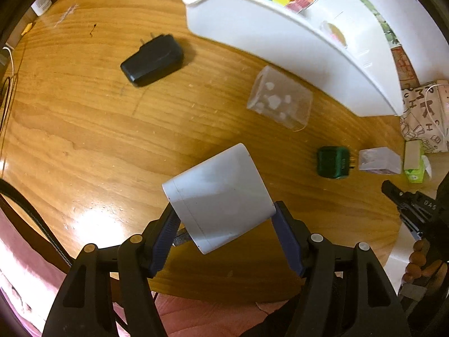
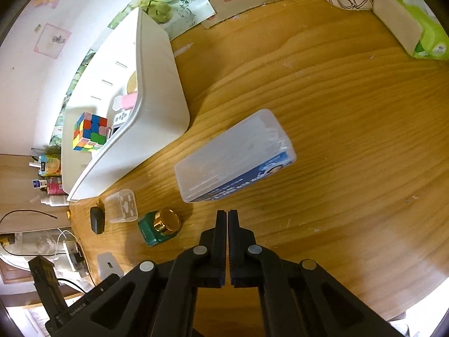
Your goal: Organize rigid objects
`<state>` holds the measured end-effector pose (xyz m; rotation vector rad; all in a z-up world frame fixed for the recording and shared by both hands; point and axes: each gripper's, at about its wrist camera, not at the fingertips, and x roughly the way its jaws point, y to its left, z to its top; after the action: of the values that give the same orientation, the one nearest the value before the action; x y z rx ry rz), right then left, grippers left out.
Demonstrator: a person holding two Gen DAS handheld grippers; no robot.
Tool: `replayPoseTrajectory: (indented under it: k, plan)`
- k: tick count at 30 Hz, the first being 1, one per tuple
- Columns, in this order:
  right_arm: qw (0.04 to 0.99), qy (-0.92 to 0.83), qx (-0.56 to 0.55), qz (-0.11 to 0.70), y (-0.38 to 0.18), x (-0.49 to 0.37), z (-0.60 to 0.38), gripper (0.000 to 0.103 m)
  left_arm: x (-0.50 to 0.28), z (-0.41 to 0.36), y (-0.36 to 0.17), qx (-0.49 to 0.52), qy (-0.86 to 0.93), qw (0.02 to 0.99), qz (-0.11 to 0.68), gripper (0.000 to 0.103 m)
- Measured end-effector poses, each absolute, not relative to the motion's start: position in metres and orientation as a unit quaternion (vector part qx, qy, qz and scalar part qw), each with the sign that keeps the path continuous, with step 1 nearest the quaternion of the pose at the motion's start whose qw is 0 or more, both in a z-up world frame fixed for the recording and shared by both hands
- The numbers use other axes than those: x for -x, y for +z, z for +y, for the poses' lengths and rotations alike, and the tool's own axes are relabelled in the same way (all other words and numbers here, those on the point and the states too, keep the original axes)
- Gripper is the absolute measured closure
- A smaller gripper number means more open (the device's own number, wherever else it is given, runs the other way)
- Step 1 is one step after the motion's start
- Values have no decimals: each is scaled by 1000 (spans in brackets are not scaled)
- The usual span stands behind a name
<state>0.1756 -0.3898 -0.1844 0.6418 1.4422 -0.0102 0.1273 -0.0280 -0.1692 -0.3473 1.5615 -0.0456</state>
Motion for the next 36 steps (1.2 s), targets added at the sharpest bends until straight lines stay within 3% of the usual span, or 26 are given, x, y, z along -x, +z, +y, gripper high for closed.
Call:
replayPoseTrajectory:
  k: [8,10,11,12,13,22,25,32,36]
  plan:
    - [711,2,-295,639,-176,-179,-397,95,-132,-21,-144,159,-26,712,683,33]
    - [704,-4,-306,641,-179,-180,-398,75,-131,-21,-141,160,-26,714,681,33]
    - [700,-6,-313,642,-180,-180,-399,55,-131,-20,-142,161,-26,714,680,33]
    - [697,-8,-322,641,-182,-180,-400,42,-131,-18,-141,162,-26,715,679,33]
    - [694,-10,-331,639,-182,-180,-400,40,-130,-15,-138,163,-25,716,678,33]
    - [655,-53,-407,635,-201,-193,-412,39,-122,-2,-131,165,-17,721,673,33]
    - [650,-71,-415,632,-204,-197,-415,35,-121,1,-131,163,-15,722,673,33]
    - [642,-109,-418,633,-211,-206,-421,34,-122,9,-126,159,-13,726,669,33]
    - [643,-120,-411,635,-212,-206,-421,44,-125,13,-122,155,-14,730,665,33]
